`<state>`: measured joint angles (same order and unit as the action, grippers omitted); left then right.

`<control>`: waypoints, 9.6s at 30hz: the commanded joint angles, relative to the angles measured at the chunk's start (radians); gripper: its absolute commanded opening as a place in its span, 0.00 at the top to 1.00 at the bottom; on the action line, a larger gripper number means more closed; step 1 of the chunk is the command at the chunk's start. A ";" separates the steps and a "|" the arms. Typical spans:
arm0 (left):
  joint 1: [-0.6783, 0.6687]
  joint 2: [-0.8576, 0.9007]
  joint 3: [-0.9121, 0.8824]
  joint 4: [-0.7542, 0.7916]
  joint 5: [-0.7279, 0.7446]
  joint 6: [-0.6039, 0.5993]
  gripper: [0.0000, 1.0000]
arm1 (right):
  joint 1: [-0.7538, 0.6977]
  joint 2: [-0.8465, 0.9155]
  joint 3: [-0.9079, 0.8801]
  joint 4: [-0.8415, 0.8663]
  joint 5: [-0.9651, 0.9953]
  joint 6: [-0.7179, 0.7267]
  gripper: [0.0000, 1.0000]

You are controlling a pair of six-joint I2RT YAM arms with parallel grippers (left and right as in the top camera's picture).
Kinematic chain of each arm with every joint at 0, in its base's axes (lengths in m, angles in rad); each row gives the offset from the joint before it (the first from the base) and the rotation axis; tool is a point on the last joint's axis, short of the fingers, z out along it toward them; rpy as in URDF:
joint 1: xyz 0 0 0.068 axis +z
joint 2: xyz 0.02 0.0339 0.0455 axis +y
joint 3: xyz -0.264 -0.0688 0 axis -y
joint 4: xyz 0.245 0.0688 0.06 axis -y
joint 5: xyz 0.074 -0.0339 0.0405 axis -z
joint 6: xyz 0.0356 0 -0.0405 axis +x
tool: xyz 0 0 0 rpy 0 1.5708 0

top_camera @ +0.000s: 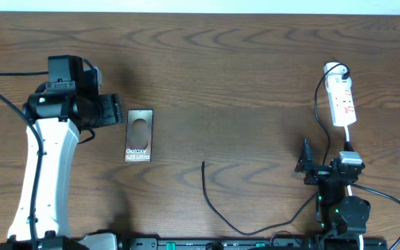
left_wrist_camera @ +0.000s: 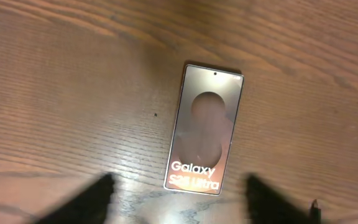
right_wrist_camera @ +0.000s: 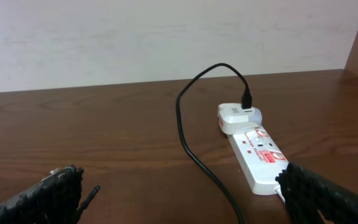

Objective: Plug charger to phone and switch on socket
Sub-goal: 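Move the left gripper over the silver phone and lower toward it, then close the left gripper on the phone's long edges, then lift the phone with the left gripper and raise it upright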

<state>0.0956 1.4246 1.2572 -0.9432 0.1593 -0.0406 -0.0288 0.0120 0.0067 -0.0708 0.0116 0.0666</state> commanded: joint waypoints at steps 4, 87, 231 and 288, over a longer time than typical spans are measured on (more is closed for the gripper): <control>0.000 0.012 0.017 -0.006 0.013 -0.005 0.02 | 0.009 -0.005 -0.001 -0.005 -0.003 -0.012 0.01; -0.218 0.369 -0.233 0.285 -0.090 -0.033 0.02 | 0.009 -0.005 -0.001 -0.005 -0.003 -0.012 0.01; -0.217 0.297 -0.207 0.284 -0.130 0.041 0.93 | 0.009 -0.005 -0.001 -0.005 -0.003 -0.012 0.01; -0.217 0.193 -0.173 1.305 1.158 -1.689 0.93 | 0.009 -0.005 -0.001 -0.005 -0.003 -0.012 0.01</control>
<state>-0.1226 1.6413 1.0607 0.3481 1.2575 -1.5684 -0.0288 0.0120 0.0067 -0.0708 0.0113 0.0666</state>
